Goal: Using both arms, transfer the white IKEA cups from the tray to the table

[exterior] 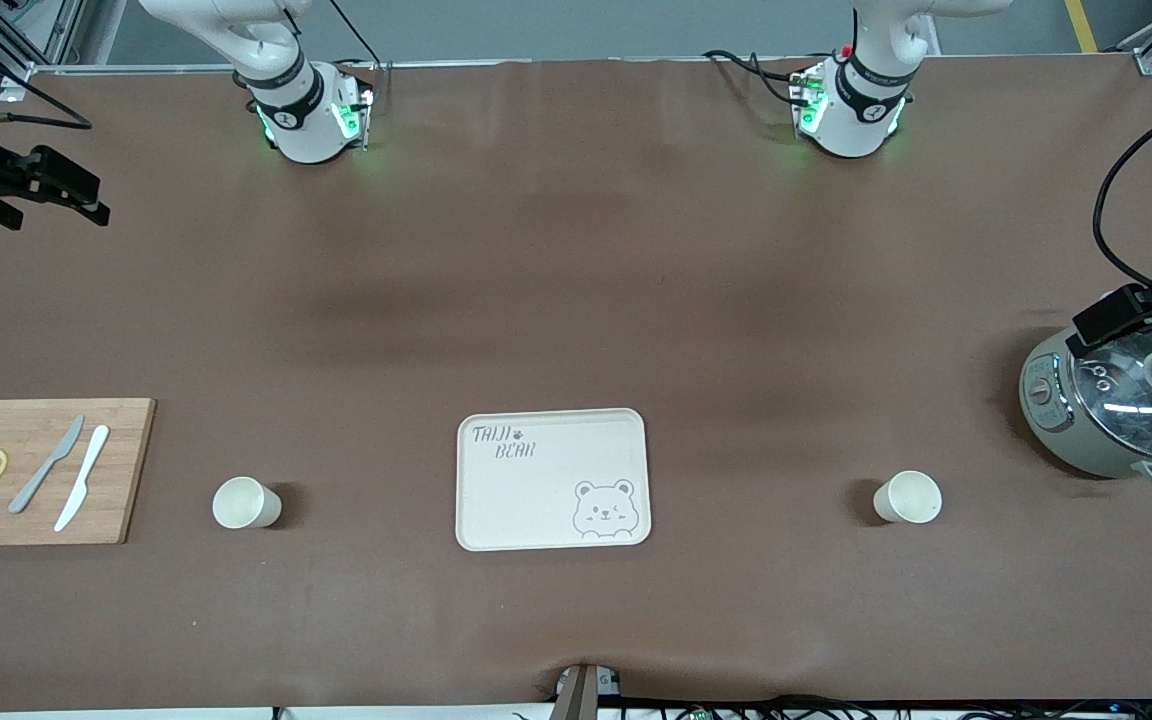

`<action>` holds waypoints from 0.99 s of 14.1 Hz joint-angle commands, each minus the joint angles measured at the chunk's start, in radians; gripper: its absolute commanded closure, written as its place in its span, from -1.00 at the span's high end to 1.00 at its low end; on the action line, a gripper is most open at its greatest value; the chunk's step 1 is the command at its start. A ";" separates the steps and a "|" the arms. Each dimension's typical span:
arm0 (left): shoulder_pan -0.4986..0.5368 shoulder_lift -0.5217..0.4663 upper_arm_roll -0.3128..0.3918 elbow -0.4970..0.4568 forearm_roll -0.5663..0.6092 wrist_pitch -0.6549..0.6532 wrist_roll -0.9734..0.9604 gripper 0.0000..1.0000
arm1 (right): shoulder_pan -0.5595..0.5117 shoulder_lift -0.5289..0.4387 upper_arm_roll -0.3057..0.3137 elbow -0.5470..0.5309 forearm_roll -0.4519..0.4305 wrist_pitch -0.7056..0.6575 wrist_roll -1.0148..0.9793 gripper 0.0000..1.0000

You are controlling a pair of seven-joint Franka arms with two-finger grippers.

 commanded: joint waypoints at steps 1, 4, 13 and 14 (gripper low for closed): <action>0.001 -0.029 -0.005 -0.026 0.021 -0.005 0.020 1.00 | -0.012 -0.017 0.007 -0.027 -0.014 0.028 0.042 1.00; 0.001 -0.027 -0.005 -0.026 0.021 -0.003 0.020 1.00 | -0.002 -0.006 0.010 -0.021 -0.011 0.052 0.123 1.00; -0.002 -0.029 -0.005 -0.026 0.037 -0.003 0.020 1.00 | 0.002 0.046 0.012 0.029 -0.016 0.057 0.154 1.00; -0.003 -0.029 -0.005 -0.026 0.037 -0.003 0.020 1.00 | 0.000 0.046 0.012 0.029 -0.016 0.055 0.146 1.00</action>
